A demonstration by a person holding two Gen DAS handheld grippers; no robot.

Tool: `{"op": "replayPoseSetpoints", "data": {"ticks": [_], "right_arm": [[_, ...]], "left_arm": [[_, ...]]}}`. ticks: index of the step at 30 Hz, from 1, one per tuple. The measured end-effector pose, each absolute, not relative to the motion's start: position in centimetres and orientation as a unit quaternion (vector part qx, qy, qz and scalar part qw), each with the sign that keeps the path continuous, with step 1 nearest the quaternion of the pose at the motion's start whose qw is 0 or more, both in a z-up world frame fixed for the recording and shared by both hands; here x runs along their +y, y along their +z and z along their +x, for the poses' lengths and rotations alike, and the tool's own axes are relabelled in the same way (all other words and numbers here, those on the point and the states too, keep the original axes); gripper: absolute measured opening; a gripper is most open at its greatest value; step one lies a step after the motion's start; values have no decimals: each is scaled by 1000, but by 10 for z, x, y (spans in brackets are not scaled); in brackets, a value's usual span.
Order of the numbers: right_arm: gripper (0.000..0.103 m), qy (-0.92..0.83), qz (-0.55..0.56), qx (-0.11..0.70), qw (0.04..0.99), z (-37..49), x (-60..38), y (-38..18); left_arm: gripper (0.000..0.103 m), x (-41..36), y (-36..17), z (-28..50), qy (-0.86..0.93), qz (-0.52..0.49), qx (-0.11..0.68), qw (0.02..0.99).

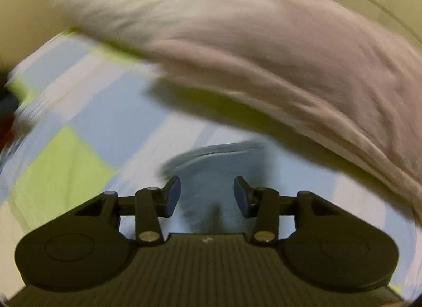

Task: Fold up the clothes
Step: 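Smooth the jeans flat with the right tool while the left tool straightens the leg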

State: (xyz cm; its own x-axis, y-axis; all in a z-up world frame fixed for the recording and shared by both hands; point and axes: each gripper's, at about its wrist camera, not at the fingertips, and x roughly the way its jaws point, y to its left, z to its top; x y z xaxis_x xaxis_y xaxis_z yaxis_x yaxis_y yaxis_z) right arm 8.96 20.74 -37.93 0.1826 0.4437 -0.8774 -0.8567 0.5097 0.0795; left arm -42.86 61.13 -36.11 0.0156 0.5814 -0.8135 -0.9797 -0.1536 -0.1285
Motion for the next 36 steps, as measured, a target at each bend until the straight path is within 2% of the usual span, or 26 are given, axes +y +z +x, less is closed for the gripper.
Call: {"op": "replayPoseSetpoints", "data": {"ticks": [4, 7, 11, 12, 13, 14, 20, 23, 25, 28, 29, 30, 34, 36], "right_arm": [[68, 432, -217, 467, 740, 90, 194, -383], [68, 416, -222, 472, 745, 88, 195, -387], [68, 402, -235, 470, 750, 83, 200, -389], [68, 400, -238, 470, 750, 83, 201, -390], [68, 398, -240, 470, 751, 82, 202, -390], [68, 397, -238, 470, 751, 82, 201, -390], [68, 391, -237, 475, 752, 76, 195, -389], [68, 392, -229, 476, 753, 71, 190, -387], [68, 394, -226, 478, 752, 65, 189, -387], [68, 397, -222, 481, 750, 56, 187, -387], [68, 401, -226, 480, 746, 53, 185, -384], [68, 408, -231, 478, 743, 50, 182, -380], [68, 415, -235, 466, 745, 50, 158, -363], [68, 401, -221, 471, 754, 54, 139, -357]], "left_arm": [[41, 616, -398, -477, 659, -483, 232, 528], [41, 627, -421, -471, 634, -513, 197, 544], [41, 649, -437, -442, 641, -474, 205, 568], [10, 650, -436, -438, 640, -459, 209, 579], [4, 651, -435, -435, 639, -444, 214, 590], [4, 652, -434, -431, 638, -429, 218, 601], [3, 589, -377, -492, 655, -337, 238, 633], [7, 557, -348, -524, 661, -289, 248, 647], [11, 546, -384, -541, 650, -290, 329, 620], [21, 530, -427, -545, 650, -269, 392, 593], [28, 525, -426, -543, 661, -251, 394, 588], [29, 524, -423, -538, 671, -239, 396, 580], [29, 515, -397, -542, 728, -203, 381, 533], [25, 507, -380, -551, 746, -216, 360, 517]]}}
